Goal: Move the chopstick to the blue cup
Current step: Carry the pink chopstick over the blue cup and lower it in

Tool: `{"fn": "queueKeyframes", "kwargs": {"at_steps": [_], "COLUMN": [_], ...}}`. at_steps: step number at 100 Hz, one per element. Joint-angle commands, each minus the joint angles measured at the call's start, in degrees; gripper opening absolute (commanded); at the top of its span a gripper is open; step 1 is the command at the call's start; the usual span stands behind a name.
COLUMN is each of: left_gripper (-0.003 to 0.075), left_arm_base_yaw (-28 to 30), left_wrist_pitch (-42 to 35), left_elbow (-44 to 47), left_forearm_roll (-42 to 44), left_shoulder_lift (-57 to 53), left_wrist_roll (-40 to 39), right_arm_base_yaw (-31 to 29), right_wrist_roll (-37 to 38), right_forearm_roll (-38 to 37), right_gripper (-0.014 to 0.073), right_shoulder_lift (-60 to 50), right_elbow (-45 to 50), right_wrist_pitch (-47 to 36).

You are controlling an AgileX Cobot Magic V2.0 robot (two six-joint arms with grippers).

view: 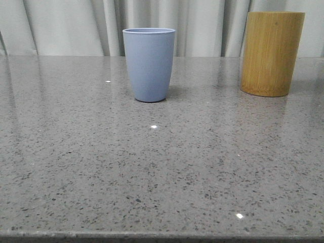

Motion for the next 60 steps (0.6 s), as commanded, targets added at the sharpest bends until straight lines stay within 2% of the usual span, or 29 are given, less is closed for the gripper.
{"fn": "queueKeyframes", "kwargs": {"at_steps": [1, 24, 60], "left_gripper": [0.0587, 0.0587, 0.0587], "left_arm_base_yaw": [0.2, 0.2, 0.2], "left_wrist_pitch": [-4.0, -4.0, -4.0], "left_elbow": [-1.5, -1.5, -1.5], "left_forearm_roll": [-0.5, -0.5, -0.5], "left_shoulder_lift": [0.0, 0.0, 0.0], "left_wrist_roll": [-0.4, -0.4, -0.4], "right_arm_base_yaw": [2.8, 8.3, 10.2], "right_wrist_roll": [-0.6, -0.5, -0.5], "right_forearm_roll": [0.2, 0.3, 0.3], "right_gripper": [-0.0067, -0.0067, -0.0067], "right_shoulder_lift": [-0.1, 4.9, 11.9], "right_elbow": [-2.1, -2.1, -2.1], "right_wrist_pitch": [-7.6, -12.0, -10.7]}}
